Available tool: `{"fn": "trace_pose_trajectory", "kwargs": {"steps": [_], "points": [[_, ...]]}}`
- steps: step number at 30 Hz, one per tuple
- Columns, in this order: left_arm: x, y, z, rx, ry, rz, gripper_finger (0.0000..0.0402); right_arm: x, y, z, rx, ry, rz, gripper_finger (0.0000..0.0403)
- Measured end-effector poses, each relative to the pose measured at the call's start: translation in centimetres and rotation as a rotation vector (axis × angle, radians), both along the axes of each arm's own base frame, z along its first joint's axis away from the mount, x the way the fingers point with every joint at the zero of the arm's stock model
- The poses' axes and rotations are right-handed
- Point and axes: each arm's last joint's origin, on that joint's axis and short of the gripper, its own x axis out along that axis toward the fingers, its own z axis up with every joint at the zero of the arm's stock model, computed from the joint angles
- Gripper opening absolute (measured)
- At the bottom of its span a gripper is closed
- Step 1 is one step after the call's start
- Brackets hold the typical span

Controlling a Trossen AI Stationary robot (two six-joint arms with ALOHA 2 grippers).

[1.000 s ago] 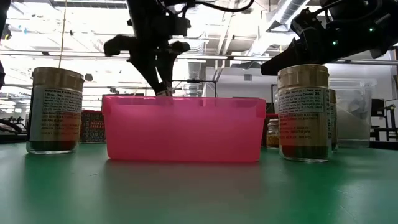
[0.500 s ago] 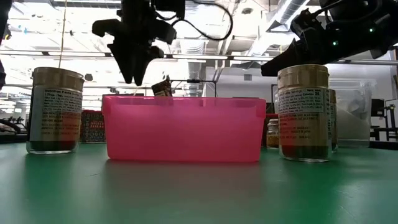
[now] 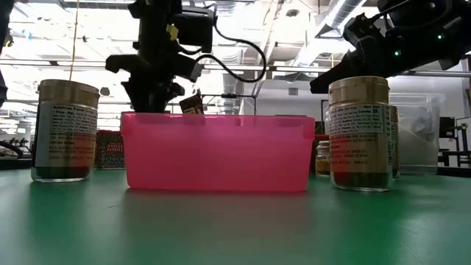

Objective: Sort spices by type
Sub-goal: Put the brown seasoning bottle into the blue bin

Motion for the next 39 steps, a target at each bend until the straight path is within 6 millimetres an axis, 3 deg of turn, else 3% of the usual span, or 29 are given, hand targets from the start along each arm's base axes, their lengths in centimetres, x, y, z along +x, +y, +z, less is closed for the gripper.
{"fn": "trace_pose_trajectory", "kwargs": {"steps": [6, 13, 28, 39], "points": [[-0.9, -0.1, 0.7, 0.057, -0.145, 0.054, 0.0155, 0.0, 0.0, 0.0, 0.0, 0.0, 0.0, 0.0276], [-2.1, 0.1, -1.4, 0.068, -0.168, 0.133, 0.0166, 0.0, 0.0, 0.1, 0.0, -0.008, 0.0, 0.0276], [-2.3, 0.6, -2.7, 0.082, -0.197, 0.205, 0.0282, 0.1, 0.0, 0.3, 0.002, -0.03, -0.001, 0.0276], [-2.9, 1.7, -4.4, 0.033, -0.216, 0.226, 0.029, 0.1, 0.0, 0.3, 0.002, -0.028, -0.001, 0.0276]]}}
